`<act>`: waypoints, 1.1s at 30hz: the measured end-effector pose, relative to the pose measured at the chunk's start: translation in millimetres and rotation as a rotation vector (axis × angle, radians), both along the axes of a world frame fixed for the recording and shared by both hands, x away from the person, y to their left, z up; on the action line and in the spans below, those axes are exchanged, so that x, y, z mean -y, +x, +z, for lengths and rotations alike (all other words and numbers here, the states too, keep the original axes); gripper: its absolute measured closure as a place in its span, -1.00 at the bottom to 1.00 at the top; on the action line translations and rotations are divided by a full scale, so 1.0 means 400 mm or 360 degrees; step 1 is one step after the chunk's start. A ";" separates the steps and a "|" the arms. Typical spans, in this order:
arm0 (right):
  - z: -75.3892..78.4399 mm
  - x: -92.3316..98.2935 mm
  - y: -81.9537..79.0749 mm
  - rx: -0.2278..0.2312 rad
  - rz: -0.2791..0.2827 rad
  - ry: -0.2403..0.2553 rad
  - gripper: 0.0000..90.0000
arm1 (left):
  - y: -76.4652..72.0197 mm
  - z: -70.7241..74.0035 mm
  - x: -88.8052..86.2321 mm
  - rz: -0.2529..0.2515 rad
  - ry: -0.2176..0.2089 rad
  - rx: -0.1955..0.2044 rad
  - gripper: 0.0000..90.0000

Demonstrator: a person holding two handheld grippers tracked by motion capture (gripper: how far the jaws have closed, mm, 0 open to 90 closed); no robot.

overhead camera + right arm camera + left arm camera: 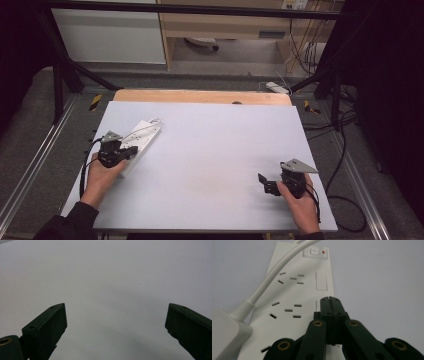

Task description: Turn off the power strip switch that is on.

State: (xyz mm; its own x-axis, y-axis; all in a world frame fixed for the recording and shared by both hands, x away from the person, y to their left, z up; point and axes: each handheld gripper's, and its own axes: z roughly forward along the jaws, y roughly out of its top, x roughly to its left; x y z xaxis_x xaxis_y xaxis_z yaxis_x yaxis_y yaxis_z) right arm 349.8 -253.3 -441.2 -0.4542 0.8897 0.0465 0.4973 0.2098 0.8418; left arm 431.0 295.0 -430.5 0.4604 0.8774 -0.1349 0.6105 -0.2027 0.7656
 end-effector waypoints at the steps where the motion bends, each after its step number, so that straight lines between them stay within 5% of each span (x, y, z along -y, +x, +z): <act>1: 0.000 0.000 0.000 0.0001 0.0001 -0.0001 -0.90 | 0.001 0.006 0.001 -0.0006 -0.0003 0.0013 1.00; 26: 0.002 0.000 -0.001 0.0015 0.0013 -0.0006 -0.90 | 0.026 0.038 0.028 -0.0013 -0.0049 0.0091 1.00; 33: 0.003 -0.001 -0.003 0.0017 0.0015 -0.0011 -0.90 | 0.032 0.049 0.035 0.0002 -0.0056 0.0131 0.78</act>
